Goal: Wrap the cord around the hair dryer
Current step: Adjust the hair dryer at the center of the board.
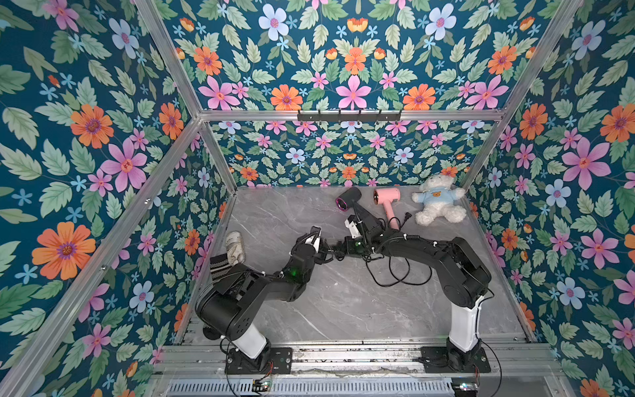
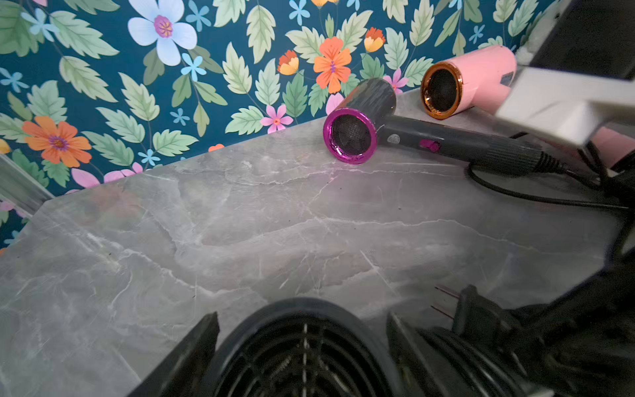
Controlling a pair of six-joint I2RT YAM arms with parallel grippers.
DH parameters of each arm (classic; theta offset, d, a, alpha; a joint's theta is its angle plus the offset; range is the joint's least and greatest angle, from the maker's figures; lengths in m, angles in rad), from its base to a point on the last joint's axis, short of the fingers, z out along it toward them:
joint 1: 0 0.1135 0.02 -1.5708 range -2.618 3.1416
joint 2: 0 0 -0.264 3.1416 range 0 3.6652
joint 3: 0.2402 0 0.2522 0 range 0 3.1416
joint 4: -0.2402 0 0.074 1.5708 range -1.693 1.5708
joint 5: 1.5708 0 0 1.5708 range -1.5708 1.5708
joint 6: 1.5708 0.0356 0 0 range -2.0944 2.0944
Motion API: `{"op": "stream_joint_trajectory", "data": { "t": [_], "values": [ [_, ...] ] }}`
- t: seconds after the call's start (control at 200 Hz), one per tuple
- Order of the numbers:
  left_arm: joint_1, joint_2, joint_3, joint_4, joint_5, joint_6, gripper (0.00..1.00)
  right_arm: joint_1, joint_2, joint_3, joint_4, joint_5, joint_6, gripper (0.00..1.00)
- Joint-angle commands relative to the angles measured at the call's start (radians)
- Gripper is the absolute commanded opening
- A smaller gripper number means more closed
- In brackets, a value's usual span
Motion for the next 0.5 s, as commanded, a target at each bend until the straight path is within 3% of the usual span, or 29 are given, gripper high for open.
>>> {"op": "stream_joint_trajectory", "data": {
  "t": [0.0, 0.355, 0.495],
  "values": [
    [-0.043, -0.014, -0.045, 0.144, -0.019, -0.044, 0.0, 0.037, -0.004, -0.062, 0.016, -0.003, 0.029, 0.0],
    [-0.265, -0.029, -0.193, 0.235, -0.218, -0.158, 0.0, 0.13, -0.059, -0.256, 0.136, 0.103, 0.105, 0.0],
    [-0.31, -0.034, -0.222, 0.221, -0.249, -0.22, 0.0, 0.144, -0.099, -0.33, 0.176, 0.132, 0.153, 0.0]
  ]
}}
